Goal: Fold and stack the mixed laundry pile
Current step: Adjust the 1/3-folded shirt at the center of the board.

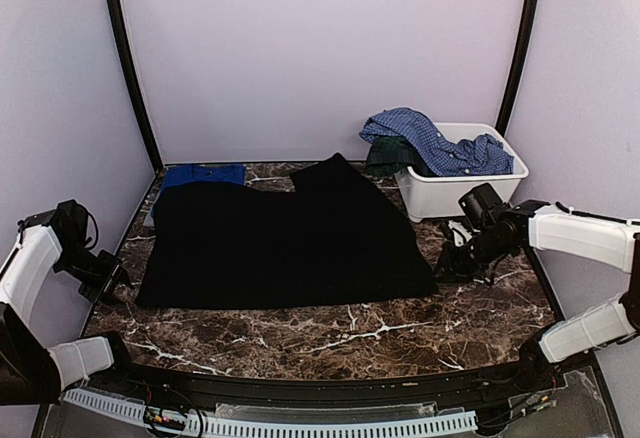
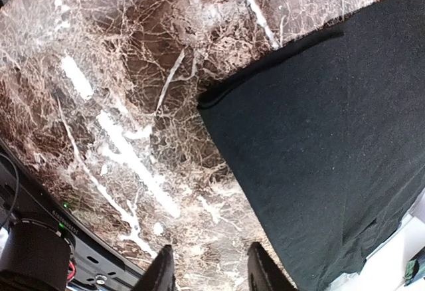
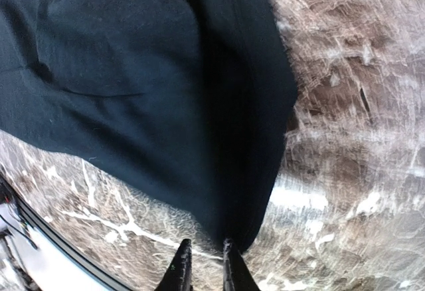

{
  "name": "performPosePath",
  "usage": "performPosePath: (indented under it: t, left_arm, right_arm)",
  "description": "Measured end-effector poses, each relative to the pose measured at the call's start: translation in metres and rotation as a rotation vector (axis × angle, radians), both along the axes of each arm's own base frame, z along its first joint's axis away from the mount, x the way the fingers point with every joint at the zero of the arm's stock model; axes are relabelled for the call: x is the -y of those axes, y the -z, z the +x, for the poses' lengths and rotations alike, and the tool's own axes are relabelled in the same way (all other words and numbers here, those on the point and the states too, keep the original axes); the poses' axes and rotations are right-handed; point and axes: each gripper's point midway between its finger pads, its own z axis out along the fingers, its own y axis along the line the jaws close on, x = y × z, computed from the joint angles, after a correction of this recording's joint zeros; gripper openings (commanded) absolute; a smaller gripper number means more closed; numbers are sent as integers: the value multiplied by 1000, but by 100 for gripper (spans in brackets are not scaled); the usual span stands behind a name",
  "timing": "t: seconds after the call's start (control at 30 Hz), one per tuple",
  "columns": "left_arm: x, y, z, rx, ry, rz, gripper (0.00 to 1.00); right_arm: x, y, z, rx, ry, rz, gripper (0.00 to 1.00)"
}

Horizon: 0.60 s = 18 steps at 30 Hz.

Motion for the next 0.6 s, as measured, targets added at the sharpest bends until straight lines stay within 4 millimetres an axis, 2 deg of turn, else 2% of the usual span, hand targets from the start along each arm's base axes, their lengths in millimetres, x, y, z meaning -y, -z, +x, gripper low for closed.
performPosePath:
  t: [0.07, 0.1, 0.17, 0.27, 0.37, 0.43, 0.6]
  left_arm:
    - [0, -1, 0, 3, 4, 1, 39]
    - [0, -1, 1, 11, 11, 2, 39]
    - [1, -3, 7, 43, 32, 0, 41]
    - [2, -9, 26, 117, 73, -11, 48]
    - [0, -26, 64, 271, 137, -14, 56]
    - [-2, -39, 87, 366, 180, -4, 57]
    - [-16, -86, 158, 578, 312, 58, 57]
  right_arm:
    - [1, -1, -4, -14, 16, 2, 45]
    - [1, -1, -5, -17, 24, 4, 48]
    - [2, -4, -6, -14, 31, 5, 50]
    - [2, -14, -5, 9, 40, 13, 51]
    - [-2, -29, 5, 62, 20, 28, 51]
    - [-9, -43, 16, 109, -11, 40, 51]
    - [-47, -96, 68, 281, -120, 92, 48]
